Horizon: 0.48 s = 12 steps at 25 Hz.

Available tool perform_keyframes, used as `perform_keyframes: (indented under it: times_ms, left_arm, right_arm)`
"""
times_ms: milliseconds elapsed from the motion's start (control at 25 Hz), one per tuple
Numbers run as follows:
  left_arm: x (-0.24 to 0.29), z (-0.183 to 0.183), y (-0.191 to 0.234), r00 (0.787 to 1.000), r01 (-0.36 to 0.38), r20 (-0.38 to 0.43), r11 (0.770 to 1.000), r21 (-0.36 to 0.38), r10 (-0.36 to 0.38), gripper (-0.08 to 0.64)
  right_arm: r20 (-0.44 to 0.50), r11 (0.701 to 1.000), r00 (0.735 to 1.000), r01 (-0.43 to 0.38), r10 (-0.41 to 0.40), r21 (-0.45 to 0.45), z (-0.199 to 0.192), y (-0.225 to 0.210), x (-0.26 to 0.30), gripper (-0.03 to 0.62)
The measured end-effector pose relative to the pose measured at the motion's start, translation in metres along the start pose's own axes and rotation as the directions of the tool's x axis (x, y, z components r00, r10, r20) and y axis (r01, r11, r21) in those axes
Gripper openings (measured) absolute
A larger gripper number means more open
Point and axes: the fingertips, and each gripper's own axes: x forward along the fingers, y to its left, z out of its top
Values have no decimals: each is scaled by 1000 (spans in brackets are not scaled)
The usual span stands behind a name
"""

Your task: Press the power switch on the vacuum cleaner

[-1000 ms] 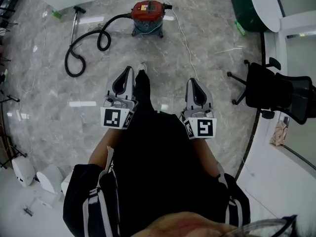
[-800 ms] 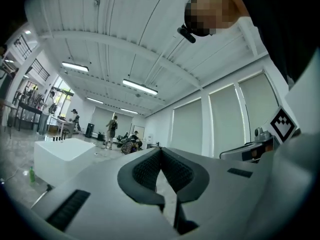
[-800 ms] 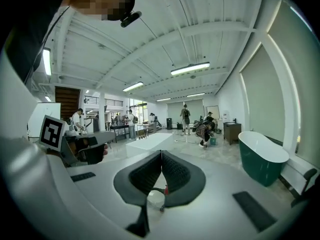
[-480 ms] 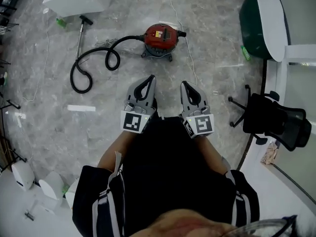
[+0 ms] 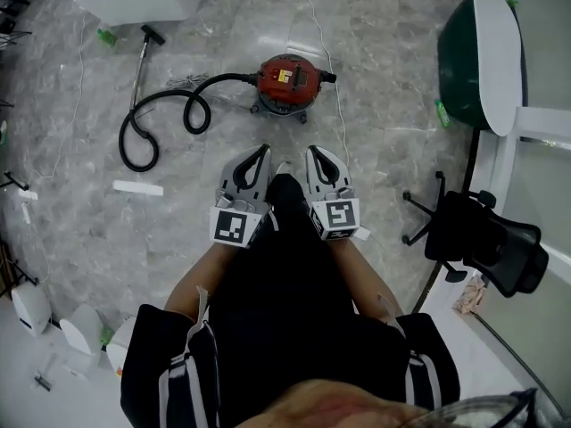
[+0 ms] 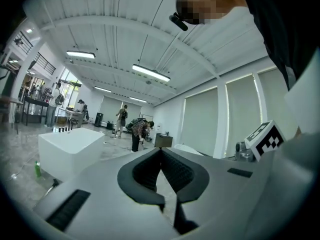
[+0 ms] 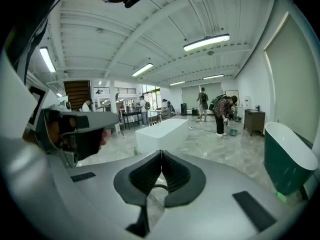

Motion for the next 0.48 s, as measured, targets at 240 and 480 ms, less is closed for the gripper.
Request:
perform_keyframes:
  times_ms: [240,480]
  left_arm:
    - [22,-31,21,996,-81,-45,996,-43,79,18]
    - [45,-54,35,992,-115,-62,992,-53,112,18]
  right_arm:
    - [-70,997,996,-52,48,-58,-17,-15,52,17]
    - [-172,991,978,-125,115,-48,-56,-35,122,17]
